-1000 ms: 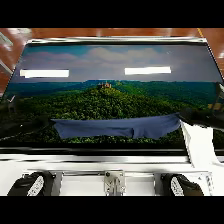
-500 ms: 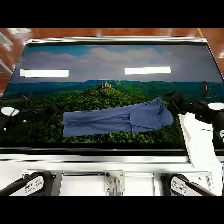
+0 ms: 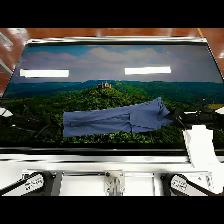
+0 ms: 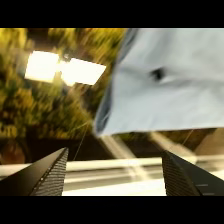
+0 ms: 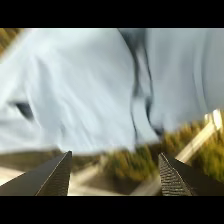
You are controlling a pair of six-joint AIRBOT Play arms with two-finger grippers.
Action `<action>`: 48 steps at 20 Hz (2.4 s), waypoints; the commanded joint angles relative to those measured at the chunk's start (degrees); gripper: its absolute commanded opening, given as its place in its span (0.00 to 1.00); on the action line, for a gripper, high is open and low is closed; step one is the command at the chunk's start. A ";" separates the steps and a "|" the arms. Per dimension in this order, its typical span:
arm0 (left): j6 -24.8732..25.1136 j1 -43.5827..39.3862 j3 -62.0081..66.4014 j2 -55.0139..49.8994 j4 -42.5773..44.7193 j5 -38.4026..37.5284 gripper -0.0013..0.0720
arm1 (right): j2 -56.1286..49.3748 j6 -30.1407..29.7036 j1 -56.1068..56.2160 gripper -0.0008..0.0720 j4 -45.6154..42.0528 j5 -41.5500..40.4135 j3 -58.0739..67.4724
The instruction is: Fold the shirts.
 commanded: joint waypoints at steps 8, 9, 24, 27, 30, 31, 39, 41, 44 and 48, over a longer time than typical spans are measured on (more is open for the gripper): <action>-4.94 -11.39 -5.60 -0.22 0.90 15.47 0.90 | -0.07 4.74 0.13 0.92 -3.19 -5.88 -1.33; -4.92 -12.04 -5.60 -0.26 0.90 15.96 0.90 | -0.11 5.35 0.13 0.92 -3.26 -7.72 -1.33; -5.97 -12.87 -5.51 -6.91 -2.10 16.90 0.37 | -10.93 11.06 7.10 0.79 -1.07 -24.13 -1.33; -5.27 -12.87 -4.79 -6.73 -2.05 16.50 0.08 | -10.45 10.82 7.21 0.10 -1.22 -23.26 -1.31; -5.09 -12.87 0.63 -2.78 0.33 13.79 0.08 | -4.50 8.90 7.21 0.10 -1.60 -20.83 -0.85; -5.11 -12.87 4.26 0.33 1.81 12.17 0.07 | -1.29 8.66 7.21 0.10 -2.16 -19.50 0.20; -5.79 -7.28 58.10 20.68 4.70 8.02 0.07 | 27.50 19.89 7.23 0.09 -5.81 -16.33 34.64; -8.00 -5.22 64.63 20.55 4.59 6.19 0.07 | 28.76 23.37 7.21 0.09 -7.82 -15.85 42.91; -7.93 -5.14 67.32 21.29 4.57 4.68 0.08 | 28.79 23.32 7.21 0.10 -7.54 -13.44 51.30; -7.89 -5.14 68.37 24.26 4.74 4.09 0.07 | 28.76 23.21 7.23 0.10 -11.61 -5.68 59.89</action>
